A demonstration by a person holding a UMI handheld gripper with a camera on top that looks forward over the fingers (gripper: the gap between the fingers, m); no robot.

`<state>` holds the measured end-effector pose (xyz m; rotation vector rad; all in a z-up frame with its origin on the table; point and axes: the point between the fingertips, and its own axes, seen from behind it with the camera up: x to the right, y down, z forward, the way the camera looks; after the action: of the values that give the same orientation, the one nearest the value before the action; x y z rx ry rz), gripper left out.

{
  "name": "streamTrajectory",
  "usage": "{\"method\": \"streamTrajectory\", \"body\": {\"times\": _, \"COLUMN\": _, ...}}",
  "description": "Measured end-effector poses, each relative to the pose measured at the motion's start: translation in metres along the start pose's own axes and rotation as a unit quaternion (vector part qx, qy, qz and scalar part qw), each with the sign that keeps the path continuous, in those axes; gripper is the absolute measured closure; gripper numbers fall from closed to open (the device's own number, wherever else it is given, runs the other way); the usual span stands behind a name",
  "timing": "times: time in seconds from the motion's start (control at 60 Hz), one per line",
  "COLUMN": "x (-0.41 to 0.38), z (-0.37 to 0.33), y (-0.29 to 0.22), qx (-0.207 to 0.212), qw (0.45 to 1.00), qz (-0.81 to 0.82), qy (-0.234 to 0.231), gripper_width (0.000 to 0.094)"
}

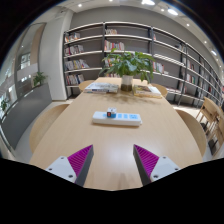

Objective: Unplug charger

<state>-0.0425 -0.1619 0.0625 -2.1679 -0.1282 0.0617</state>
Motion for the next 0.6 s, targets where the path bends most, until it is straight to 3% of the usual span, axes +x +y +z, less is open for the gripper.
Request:
{"method": "streamTrajectory", "body": {"times": 0.283, "x": -0.009, "z": 0.134, "y": -0.082, "qx": 0.002, "qw": 1.000, "qz": 0.003, "qy": 0.024, "gripper_width": 0.0169}}
{"method": "streamTrajectory", "body": {"times": 0.383, "x": -0.003, "z": 0.167, "y": -0.089, "qx": -0.011, "qw": 0.999, "qz": -0.003, "qy": 0.032, "gripper_width": 0.0205}}
{"method": "streamTrajectory", "body": {"times": 0.483, "x": -0.002, "z": 0.186, "y": -0.090, "qx": -0.015, "qw": 0.999, "qz": 0.006, "qy": 0.036, "gripper_width": 0.0368}}
{"method": "streamTrajectory", "body": {"times": 0.533, "x": 0.004, "z": 0.194, "y": -0.088, "qx": -0.019, "qw": 0.999, "qz": 0.012, "qy": 0.040, "gripper_width": 0.0526}}
{"method": "streamTrajectory", "body": {"times": 0.55, "x": 0.001, "z": 0.195, "y": -0.089, "qx": -0.015, "qw": 0.999, "qz": 0.014, "qy": 0.032, "gripper_width": 0.0643}}
{"method": "streamTrajectory", "body": {"times": 0.6, "x": -0.002, "z": 0.192, "y": -0.088, "qx": -0.003, "qw": 0.999, "qz": 0.022, "qy": 0.031, "gripper_width": 0.0681}}
